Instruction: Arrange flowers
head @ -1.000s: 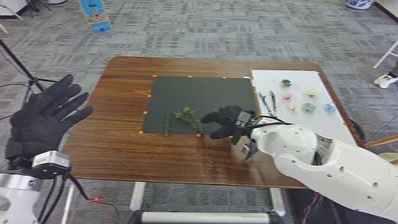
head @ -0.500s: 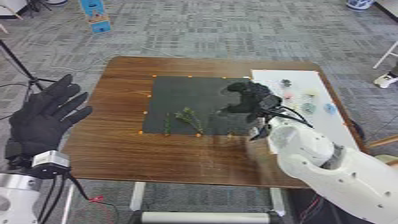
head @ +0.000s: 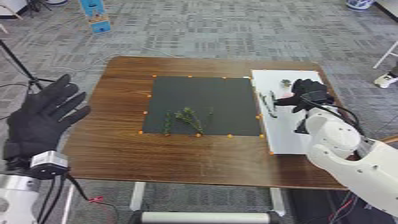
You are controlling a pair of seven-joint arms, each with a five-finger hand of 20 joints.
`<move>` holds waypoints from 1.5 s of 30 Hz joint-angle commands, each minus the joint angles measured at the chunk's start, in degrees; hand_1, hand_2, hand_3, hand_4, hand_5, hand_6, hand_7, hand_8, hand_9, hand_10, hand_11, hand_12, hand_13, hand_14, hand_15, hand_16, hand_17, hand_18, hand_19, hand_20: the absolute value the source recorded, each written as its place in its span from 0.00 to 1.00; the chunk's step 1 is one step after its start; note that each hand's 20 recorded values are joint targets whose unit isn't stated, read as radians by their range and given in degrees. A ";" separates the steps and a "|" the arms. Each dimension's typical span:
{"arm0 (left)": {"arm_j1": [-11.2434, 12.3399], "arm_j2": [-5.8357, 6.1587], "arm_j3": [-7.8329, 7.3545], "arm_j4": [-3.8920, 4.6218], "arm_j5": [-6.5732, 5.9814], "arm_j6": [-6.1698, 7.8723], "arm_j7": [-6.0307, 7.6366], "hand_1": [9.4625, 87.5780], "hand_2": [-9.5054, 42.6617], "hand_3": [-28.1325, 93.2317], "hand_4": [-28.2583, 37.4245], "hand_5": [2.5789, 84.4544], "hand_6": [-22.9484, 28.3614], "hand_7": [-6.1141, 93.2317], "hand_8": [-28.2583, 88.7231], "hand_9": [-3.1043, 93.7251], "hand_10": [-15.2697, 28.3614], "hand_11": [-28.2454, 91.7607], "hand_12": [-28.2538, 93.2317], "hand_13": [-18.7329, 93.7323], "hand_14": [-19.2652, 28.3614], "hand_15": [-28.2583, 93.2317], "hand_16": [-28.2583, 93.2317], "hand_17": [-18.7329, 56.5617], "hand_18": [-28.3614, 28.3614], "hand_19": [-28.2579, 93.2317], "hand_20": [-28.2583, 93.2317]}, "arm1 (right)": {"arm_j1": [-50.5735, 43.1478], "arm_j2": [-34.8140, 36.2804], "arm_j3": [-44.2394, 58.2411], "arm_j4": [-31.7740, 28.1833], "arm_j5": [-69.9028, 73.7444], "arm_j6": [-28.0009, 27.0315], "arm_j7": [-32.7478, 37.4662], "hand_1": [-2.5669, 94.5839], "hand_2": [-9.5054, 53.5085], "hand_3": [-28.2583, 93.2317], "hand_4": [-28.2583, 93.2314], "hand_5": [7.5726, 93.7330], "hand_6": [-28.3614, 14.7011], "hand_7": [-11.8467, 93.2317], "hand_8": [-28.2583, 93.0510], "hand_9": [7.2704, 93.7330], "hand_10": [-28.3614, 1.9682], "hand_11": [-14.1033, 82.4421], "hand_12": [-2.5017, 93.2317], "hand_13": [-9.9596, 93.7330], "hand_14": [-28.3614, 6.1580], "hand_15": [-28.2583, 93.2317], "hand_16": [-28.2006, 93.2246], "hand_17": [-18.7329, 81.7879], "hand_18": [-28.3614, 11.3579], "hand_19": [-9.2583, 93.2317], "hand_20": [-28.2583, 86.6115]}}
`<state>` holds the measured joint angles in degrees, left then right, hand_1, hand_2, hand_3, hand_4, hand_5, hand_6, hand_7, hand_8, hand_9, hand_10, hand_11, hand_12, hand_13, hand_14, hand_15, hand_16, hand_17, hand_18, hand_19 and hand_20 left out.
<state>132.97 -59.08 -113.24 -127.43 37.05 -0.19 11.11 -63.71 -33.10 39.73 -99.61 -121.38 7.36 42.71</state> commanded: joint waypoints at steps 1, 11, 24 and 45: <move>-0.24 1.11 -3.44 0.16 -2.75 -1.57 -0.02 0.16 0.02 0.75 0.00 0.32 0.50 0.23 0.17 0.30 0.61 0.36 0.36 0.36 0.70 0.36 0.26 0.14 0.97 0.59 0.24 | 0.39 -2.86 -3.11 1.83 0.41 -1.33 -0.34 0.32 0.00 0.67 0.00 0.56 0.54 0.26 0.16 0.74 0.51 0.49 0.32 0.78 0.55 0.92 0.55 0.57 0.11 1.00 0.78; -0.31 2.76 -6.23 1.28 -8.05 -5.75 -1.97 0.18 0.01 0.71 0.00 0.31 0.52 0.19 0.18 0.27 0.62 0.32 0.35 0.33 0.73 0.31 0.26 0.12 1.00 0.58 0.23 | 3.16 -5.91 -7.27 5.52 0.89 -3.34 0.18 0.29 0.00 0.72 0.00 0.61 0.54 0.26 0.16 0.77 0.52 0.49 0.31 0.79 0.58 0.92 0.55 0.58 0.12 1.00 0.79; -0.50 2.97 -4.86 1.38 -7.29 -4.66 -1.72 0.18 0.03 0.71 0.00 0.31 0.51 0.20 0.18 0.27 0.61 0.33 0.37 0.34 0.72 0.32 0.27 0.12 0.98 0.58 0.23 | 6.39 -10.58 -13.69 9.76 0.87 -4.65 1.61 0.37 0.00 0.84 0.00 0.78 0.67 0.47 0.19 0.85 0.60 0.71 0.40 0.84 0.63 0.92 0.56 0.62 0.15 1.00 0.80; -0.21 2.45 -4.40 1.13 -6.52 -3.75 -1.93 0.16 0.04 0.73 0.00 0.31 0.51 0.20 0.18 0.27 0.61 0.34 0.37 0.34 0.71 0.33 0.27 0.12 0.98 0.58 0.24 | 5.66 -11.63 -14.45 6.00 2.11 -1.83 -7.83 0.47 0.00 0.88 0.06 0.82 0.70 0.58 0.41 0.91 0.65 0.80 0.43 0.89 0.64 0.95 0.57 0.68 0.14 1.00 0.86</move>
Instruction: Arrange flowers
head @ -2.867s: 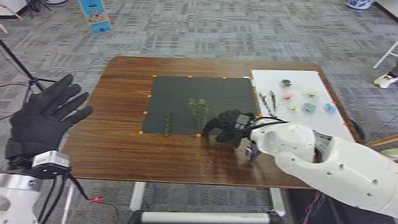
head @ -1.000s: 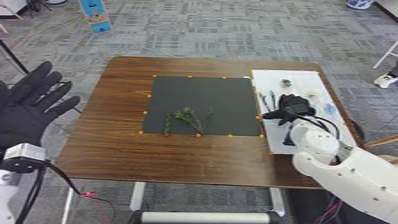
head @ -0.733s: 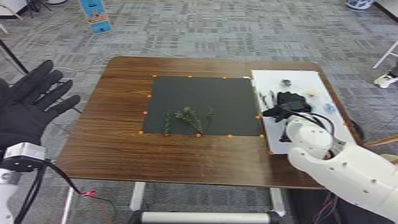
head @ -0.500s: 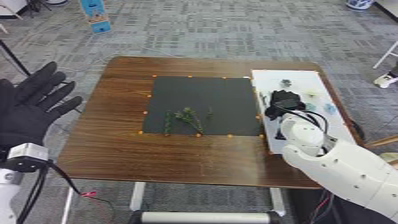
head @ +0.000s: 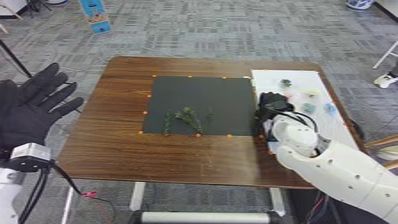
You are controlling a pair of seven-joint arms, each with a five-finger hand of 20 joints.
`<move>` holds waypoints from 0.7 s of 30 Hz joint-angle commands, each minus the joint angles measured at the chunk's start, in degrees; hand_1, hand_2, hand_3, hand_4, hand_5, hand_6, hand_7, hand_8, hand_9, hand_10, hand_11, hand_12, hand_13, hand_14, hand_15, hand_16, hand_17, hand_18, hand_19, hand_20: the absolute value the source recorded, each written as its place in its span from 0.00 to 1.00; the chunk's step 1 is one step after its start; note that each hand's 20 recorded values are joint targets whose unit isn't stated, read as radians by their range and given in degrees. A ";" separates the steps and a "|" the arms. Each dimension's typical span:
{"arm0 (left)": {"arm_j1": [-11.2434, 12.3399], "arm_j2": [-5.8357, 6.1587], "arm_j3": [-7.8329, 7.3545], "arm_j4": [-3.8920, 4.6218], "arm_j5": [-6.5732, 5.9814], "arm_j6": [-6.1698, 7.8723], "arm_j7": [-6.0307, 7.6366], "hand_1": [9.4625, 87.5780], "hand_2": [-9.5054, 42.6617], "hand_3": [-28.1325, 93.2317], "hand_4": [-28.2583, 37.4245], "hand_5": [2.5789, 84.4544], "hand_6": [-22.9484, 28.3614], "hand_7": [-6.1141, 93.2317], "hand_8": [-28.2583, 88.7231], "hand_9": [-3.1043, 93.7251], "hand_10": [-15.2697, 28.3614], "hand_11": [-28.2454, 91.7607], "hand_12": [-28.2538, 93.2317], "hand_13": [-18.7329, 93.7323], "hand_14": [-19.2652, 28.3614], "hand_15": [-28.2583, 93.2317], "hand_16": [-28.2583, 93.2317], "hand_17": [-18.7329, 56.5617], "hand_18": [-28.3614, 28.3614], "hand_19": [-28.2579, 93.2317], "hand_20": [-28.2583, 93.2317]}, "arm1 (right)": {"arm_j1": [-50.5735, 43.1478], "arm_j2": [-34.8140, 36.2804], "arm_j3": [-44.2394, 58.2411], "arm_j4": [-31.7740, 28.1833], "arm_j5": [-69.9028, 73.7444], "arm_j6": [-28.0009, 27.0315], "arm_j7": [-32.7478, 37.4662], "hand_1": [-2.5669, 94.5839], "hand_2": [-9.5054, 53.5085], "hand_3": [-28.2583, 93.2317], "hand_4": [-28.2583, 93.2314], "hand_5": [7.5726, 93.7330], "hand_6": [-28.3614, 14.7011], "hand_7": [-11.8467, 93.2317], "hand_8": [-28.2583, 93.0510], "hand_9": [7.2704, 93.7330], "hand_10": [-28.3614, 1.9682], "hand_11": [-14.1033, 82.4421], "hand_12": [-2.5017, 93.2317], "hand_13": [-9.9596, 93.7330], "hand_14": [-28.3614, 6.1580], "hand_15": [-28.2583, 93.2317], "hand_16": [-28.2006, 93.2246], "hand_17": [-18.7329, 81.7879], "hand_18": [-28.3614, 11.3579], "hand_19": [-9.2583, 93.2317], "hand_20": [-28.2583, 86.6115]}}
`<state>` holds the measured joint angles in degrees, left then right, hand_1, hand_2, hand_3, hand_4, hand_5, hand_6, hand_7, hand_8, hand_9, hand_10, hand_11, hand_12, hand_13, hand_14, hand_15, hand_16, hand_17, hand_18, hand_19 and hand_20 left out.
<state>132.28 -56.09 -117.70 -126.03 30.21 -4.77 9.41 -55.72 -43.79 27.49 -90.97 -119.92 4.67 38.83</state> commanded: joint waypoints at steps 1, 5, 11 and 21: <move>0.55 -0.63 0.03 -0.29 0.29 0.77 -0.17 0.16 0.04 0.73 0.00 0.31 0.51 0.20 0.18 0.28 0.61 0.34 0.37 0.34 0.71 0.33 0.27 0.12 0.98 0.58 0.24 | -2.37 -0.93 -2.10 -2.99 0.76 0.66 -4.52 0.47 0.00 0.88 0.06 0.82 0.70 0.58 0.41 0.91 0.65 0.80 0.43 0.89 0.64 0.95 0.57 0.68 0.14 1.00 0.86; 0.76 -0.84 -0.04 -0.44 0.36 0.91 -0.06 0.16 0.04 0.74 0.00 0.31 0.51 0.20 0.18 0.27 0.61 0.34 0.37 0.34 0.71 0.33 0.27 0.12 0.98 0.58 0.24 | -2.17 -0.19 -3.17 -4.43 0.60 0.94 -7.16 0.47 0.00 0.88 0.06 0.81 0.69 0.59 0.41 0.91 0.66 0.80 0.43 0.89 0.64 0.95 0.57 0.68 0.15 1.00 0.86; 0.79 -0.96 -0.01 -0.50 0.34 1.16 0.10 0.16 0.04 0.74 0.00 0.31 0.51 0.20 0.18 0.28 0.60 0.34 0.37 0.34 0.71 0.33 0.27 0.12 0.98 0.58 0.24 | -0.75 1.05 -6.34 -4.77 0.57 2.36 -11.88 0.47 0.00 0.88 0.06 0.81 0.69 0.60 0.41 0.91 0.66 0.80 0.43 0.89 0.65 0.95 0.57 0.68 0.15 1.00 0.86; 0.55 -0.99 0.28 -0.38 0.37 1.16 0.00 0.16 0.04 0.74 0.00 0.31 0.51 0.20 0.18 0.28 0.61 0.34 0.37 0.34 0.71 0.33 0.27 0.12 0.98 0.58 0.24 | -1.95 1.15 -6.04 -6.04 0.31 1.02 -13.61 0.47 0.00 0.88 0.05 0.81 0.69 0.60 0.40 0.91 0.67 0.80 0.44 0.89 0.65 0.95 0.58 0.68 0.15 1.00 0.86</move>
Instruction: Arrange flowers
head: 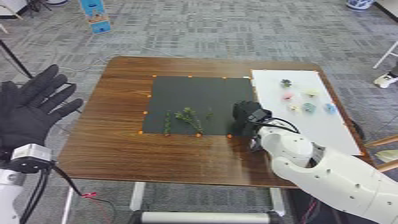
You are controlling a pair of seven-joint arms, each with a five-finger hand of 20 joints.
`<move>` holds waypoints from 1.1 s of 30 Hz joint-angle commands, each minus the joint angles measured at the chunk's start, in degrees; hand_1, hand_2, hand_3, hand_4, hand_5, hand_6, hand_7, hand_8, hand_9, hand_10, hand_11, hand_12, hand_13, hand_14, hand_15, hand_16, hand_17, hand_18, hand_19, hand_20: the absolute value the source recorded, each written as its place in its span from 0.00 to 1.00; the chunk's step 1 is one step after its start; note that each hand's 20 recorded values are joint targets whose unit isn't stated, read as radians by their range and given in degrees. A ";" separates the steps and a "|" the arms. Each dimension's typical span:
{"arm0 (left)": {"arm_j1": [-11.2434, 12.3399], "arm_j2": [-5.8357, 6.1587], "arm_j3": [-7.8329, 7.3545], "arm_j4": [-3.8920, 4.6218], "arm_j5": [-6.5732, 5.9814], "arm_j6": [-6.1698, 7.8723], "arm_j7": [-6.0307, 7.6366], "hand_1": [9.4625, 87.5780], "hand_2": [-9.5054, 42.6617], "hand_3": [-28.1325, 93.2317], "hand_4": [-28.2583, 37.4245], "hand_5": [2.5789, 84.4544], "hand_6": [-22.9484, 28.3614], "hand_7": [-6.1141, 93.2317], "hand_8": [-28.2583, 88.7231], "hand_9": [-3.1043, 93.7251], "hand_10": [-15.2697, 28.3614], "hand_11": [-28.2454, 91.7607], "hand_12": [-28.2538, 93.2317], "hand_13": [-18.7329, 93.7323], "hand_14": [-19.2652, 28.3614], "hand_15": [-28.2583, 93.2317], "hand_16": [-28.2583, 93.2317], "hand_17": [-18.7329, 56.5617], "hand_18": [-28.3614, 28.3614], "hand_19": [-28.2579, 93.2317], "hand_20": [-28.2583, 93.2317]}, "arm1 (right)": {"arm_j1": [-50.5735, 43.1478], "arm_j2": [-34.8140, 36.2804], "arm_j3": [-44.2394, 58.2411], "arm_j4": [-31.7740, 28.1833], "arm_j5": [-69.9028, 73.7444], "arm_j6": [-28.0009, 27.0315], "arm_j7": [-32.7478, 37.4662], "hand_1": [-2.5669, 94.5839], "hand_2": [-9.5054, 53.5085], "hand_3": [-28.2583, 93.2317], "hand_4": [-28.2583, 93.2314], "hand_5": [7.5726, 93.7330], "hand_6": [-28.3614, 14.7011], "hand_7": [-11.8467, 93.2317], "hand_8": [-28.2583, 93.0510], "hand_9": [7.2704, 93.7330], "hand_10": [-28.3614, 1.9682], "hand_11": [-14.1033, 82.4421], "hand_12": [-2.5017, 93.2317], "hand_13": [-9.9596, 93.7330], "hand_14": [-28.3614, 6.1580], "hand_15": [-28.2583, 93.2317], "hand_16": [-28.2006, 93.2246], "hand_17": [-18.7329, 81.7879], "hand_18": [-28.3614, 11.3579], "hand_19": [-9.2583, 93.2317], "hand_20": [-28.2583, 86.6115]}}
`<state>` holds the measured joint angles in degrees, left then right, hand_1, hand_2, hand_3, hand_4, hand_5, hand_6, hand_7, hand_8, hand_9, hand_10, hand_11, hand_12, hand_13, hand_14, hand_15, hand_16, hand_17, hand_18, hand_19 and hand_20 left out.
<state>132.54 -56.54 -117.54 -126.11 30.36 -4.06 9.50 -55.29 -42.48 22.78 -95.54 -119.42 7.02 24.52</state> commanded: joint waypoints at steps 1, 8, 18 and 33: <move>0.51 -0.66 0.03 -0.40 0.19 0.53 -0.03 0.16 0.04 0.74 0.00 0.31 0.51 0.20 0.18 0.28 0.61 0.34 0.37 0.34 0.71 0.33 0.27 0.12 0.98 0.58 0.24 | -2.50 -0.30 -1.15 -1.52 -0.37 -1.90 0.11 0.47 0.00 0.88 0.05 0.81 0.69 0.60 0.40 0.91 0.67 0.80 0.44 0.89 0.65 0.95 0.58 0.68 0.15 1.00 0.86; 0.25 -0.69 0.23 -0.29 0.20 0.47 -0.15 0.16 0.04 0.74 0.00 0.31 0.51 0.20 0.18 0.28 0.61 0.34 0.37 0.34 0.71 0.33 0.27 0.12 0.98 0.58 0.24 | -3.17 -0.17 -1.22 -3.04 -0.18 -1.85 -0.94 0.47 0.00 0.89 0.05 0.81 0.69 0.60 0.40 0.91 0.66 0.80 0.44 0.89 0.65 0.95 0.58 0.68 0.15 1.00 0.86; 0.01 -0.62 0.49 -0.15 0.20 0.41 -0.18 0.16 0.04 0.74 0.00 0.31 0.51 0.20 0.18 0.28 0.61 0.34 0.37 0.34 0.71 0.33 0.27 0.12 0.98 0.58 0.24 | -2.51 0.42 -2.77 -2.66 -1.23 -0.32 -7.25 0.47 0.00 0.89 0.05 0.81 0.69 0.60 0.40 0.91 0.66 0.80 0.44 0.89 0.65 0.95 0.58 0.68 0.16 1.00 0.86; -0.28 -0.62 0.78 0.00 0.19 0.39 -0.37 0.16 0.05 0.74 0.00 0.31 0.51 0.20 0.18 0.28 0.61 0.34 0.37 0.34 0.71 0.33 0.27 0.12 0.97 0.58 0.24 | -0.44 -1.23 -4.56 2.19 -2.08 1.05 -6.64 0.47 0.00 0.88 0.05 0.80 0.69 0.60 0.40 0.91 0.67 0.80 0.44 0.89 0.65 0.95 0.58 0.67 0.16 1.00 0.86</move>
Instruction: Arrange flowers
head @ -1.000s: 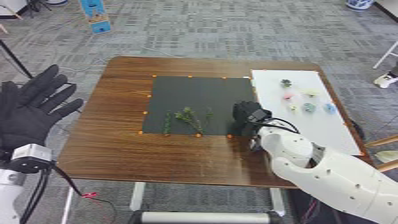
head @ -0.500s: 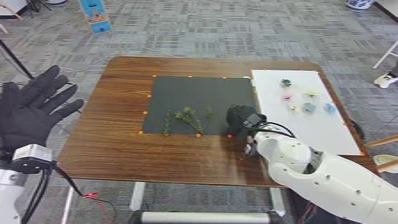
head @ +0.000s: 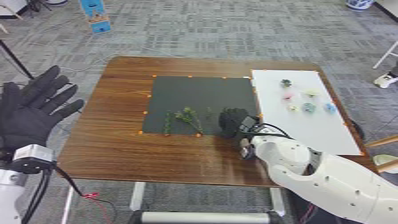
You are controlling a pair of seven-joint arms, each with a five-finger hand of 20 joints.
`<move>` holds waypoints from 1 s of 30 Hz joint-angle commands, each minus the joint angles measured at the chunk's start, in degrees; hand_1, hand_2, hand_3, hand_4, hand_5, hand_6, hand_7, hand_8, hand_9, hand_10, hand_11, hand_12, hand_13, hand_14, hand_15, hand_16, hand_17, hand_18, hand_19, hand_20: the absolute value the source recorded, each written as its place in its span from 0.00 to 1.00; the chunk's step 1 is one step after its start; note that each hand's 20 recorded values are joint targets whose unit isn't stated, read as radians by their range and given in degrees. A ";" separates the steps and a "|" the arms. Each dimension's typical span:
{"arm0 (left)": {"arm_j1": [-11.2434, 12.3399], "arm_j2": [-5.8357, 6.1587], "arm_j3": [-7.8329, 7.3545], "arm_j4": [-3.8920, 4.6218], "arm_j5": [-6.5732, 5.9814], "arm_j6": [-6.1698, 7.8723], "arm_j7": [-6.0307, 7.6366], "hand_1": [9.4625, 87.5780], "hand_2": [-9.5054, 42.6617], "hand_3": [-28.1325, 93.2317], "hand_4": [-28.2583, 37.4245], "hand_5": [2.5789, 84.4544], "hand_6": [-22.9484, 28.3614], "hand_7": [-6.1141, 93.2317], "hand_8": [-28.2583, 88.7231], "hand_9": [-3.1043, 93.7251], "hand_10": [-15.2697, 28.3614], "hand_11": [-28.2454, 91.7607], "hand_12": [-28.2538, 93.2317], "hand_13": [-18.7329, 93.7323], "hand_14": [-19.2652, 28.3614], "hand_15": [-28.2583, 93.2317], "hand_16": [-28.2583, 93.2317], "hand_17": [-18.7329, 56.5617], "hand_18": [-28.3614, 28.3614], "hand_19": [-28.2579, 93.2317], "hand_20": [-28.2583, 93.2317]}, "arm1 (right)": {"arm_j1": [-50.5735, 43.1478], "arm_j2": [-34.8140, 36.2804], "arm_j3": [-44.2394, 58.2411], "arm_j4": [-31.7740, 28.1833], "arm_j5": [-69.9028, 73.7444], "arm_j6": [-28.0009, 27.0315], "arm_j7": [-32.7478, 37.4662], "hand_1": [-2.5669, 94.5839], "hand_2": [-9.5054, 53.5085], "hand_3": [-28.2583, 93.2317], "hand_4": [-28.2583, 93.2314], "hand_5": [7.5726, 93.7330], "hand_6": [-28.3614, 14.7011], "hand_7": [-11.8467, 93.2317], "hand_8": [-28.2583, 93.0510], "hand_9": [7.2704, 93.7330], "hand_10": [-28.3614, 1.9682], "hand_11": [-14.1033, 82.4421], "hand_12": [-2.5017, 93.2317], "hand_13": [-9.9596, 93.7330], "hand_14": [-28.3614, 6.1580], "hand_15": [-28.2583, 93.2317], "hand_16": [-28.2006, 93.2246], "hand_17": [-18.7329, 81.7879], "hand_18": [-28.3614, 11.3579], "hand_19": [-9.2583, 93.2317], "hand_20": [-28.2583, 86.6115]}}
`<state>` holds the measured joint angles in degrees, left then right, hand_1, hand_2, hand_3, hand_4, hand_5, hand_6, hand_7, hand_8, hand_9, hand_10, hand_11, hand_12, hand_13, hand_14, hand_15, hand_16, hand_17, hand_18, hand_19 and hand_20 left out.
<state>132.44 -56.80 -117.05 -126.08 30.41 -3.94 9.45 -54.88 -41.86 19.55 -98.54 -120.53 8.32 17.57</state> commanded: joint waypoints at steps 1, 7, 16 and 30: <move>-0.03 -0.43 0.25 -0.10 0.15 0.27 -0.36 0.16 0.05 0.74 0.00 0.31 0.51 0.20 0.18 0.28 0.61 0.34 0.37 0.34 0.71 0.33 0.27 0.12 0.97 0.58 0.24 | -0.92 -1.86 -1.23 5.56 -0.98 -0.08 -0.23 0.47 0.00 0.88 0.05 0.80 0.69 0.60 0.40 0.91 0.67 0.80 0.44 0.89 0.65 0.95 0.58 0.67 0.16 1.00 0.86; 0.17 -0.44 0.05 -0.21 0.13 0.13 -0.26 0.16 0.05 0.74 0.00 0.31 0.51 0.20 0.18 0.28 0.60 0.34 0.37 0.34 0.71 0.33 0.27 0.12 0.97 0.58 0.24 | -0.77 -1.29 -1.44 5.64 -1.26 -0.35 -0.35 0.47 0.00 0.88 0.04 0.80 0.69 0.60 0.40 0.91 0.66 0.80 0.44 0.89 0.65 0.95 0.58 0.67 0.16 1.00 0.86; 0.12 -0.47 0.05 -0.20 0.19 0.22 -0.24 0.16 0.05 0.74 0.00 0.31 0.51 0.20 0.18 0.28 0.61 0.34 0.37 0.34 0.71 0.33 0.27 0.12 0.97 0.58 0.24 | -1.31 -0.45 -1.31 3.90 -1.15 -1.61 -0.66 0.47 0.00 0.89 0.05 0.80 0.69 0.61 0.40 0.91 0.66 0.80 0.44 0.89 0.65 0.95 0.58 0.67 0.16 1.00 0.86; 0.49 -0.76 -0.17 -0.32 0.17 0.05 -0.25 0.16 0.05 0.74 0.00 0.31 0.50 0.20 0.18 0.28 0.61 0.34 0.37 0.34 0.71 0.33 0.27 0.12 0.98 0.58 0.23 | -2.40 -0.35 1.79 3.41 -1.13 -1.20 -0.15 0.30 0.00 0.90 0.02 0.82 0.70 0.62 0.14 0.90 0.66 0.80 0.44 0.89 0.64 0.95 0.58 0.67 0.15 1.00 0.86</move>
<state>132.43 -56.97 -116.89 -126.09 30.41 -3.95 9.45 -55.33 -42.72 21.73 -96.15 -121.23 7.92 17.32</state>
